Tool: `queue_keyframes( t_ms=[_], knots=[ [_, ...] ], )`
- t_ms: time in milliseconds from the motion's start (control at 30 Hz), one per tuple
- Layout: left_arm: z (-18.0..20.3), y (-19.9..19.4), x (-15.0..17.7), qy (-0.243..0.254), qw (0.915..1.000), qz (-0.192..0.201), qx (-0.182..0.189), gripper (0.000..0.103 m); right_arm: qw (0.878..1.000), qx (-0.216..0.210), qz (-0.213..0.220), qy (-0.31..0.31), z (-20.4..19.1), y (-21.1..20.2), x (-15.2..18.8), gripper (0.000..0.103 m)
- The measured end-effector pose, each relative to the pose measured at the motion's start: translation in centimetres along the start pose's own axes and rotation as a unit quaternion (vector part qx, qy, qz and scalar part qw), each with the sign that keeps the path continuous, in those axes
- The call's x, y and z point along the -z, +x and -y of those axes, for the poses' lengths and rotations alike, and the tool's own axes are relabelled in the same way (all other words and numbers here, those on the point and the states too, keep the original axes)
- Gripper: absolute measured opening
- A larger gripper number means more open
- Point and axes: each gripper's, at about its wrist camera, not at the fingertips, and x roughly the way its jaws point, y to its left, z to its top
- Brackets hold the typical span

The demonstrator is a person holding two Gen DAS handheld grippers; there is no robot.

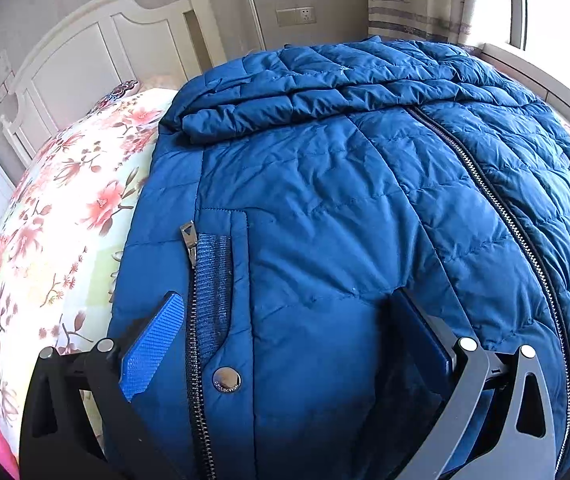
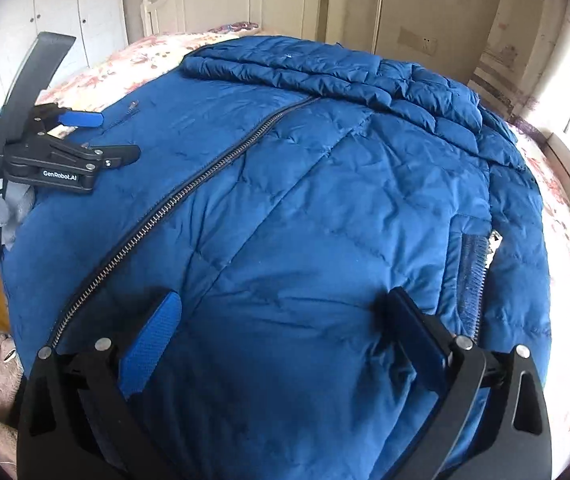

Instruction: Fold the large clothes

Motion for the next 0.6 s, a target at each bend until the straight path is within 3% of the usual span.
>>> queue_keyframes(
  t_ms=[133, 233, 300, 600],
  knots=[
    [0.0, -0.1, 0.0, 0.001, 1.0000, 0.001, -0.002, 0.099, 1.000, -0.006, 0.014, 0.002, -0.5, -1.9, 0.4, 0.100],
    [-0.1, 0.0, 0.0, 0.001, 1.0000, 0.001, -0.001, 0.099, 1.000, -0.007, 0.005, -0.008, -0.3, -1.0, 1.7, 0.100],
    [-0.1, 0.0, 0.0, -0.001, 1.0000, 0.001, 0.000, 0.099, 1.000, -0.015, 0.026, -0.003, -0.1, -1.3, 2.3, 0.101],
    [-0.2, -0.1, 0.1, -0.004, 1.0000, 0.002, -0.003, 0.099, 1.000, -0.011, 0.021, -0.006, -0.2, -1.4, 2.3, 0.100]
  ],
)
